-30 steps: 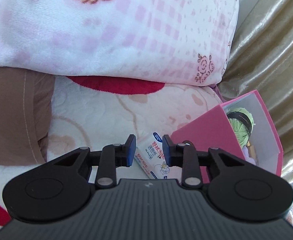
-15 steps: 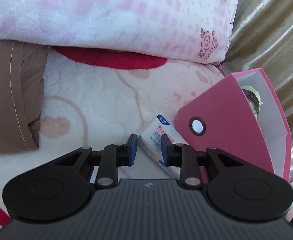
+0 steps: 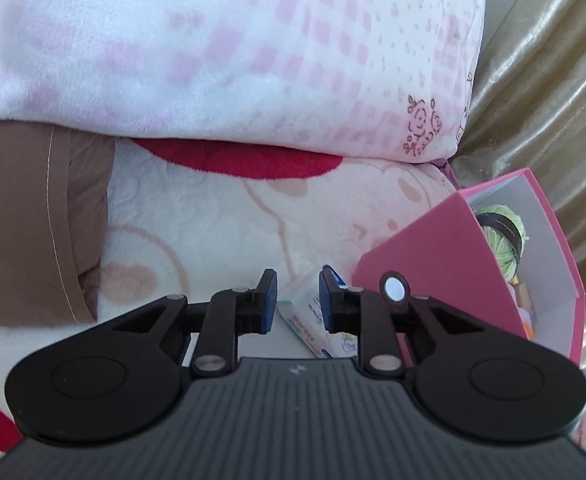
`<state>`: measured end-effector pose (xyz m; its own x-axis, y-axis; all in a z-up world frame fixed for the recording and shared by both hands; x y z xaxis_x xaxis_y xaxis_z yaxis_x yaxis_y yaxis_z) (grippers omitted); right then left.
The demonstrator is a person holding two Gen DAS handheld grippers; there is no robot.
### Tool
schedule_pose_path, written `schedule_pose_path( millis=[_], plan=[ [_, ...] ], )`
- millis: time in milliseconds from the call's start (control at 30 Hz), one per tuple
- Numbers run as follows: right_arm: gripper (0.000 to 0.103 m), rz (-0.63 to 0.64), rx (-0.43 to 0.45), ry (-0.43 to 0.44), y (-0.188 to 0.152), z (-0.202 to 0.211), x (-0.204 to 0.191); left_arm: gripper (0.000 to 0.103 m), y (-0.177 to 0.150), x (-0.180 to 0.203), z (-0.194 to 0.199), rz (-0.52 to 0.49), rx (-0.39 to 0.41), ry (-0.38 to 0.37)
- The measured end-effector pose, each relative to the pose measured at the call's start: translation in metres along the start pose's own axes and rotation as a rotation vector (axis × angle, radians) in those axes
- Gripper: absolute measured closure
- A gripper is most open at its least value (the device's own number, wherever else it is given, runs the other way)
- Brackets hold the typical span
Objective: Organize objects
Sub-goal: 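Close the left gripper on the white wipes pack beside the box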
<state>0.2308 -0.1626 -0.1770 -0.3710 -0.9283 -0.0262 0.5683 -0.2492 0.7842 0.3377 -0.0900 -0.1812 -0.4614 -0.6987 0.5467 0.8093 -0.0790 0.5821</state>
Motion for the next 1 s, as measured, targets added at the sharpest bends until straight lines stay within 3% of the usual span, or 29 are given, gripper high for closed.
schedule_pose_path(
  millis=[133,267,433,867,1000],
  plan=[
    [0.039,0.029,0.002,0.022,0.000,-0.002,0.000,0.078,0.004,-0.004,-0.020,0.001,-0.065,-0.037],
    [0.039,0.073,-0.003,0.045,0.000,-0.004,0.001,0.074,-0.003,0.005,-0.024,-0.050,-0.064,-0.056],
    [0.039,0.097,-0.002,0.068,0.000,-0.005,0.003,0.074,-0.014,0.000,-0.016,0.002,-0.107,-0.130],
    [0.035,0.165,-0.046,0.149,-0.012,0.019,0.020,0.077,-0.067,-0.007,0.034,0.148,-0.014,-0.158],
    [0.035,0.204,-0.052,0.205,-0.017,0.032,0.023,0.077,-0.079,0.002,0.048,0.138,0.009,-0.157]
  ],
)
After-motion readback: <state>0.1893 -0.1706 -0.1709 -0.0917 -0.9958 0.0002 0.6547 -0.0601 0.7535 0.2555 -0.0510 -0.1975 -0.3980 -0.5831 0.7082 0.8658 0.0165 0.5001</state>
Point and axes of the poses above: each gripper's, at about its wrist camera, not at the fingertips, and z roughly against the way its jaws point, x to its right, y to its top, the point moved 3 cm from there along -z, roughly the way its jaws point, and after that the axes turned 9 degrees about -y, right-handed, at the moved point
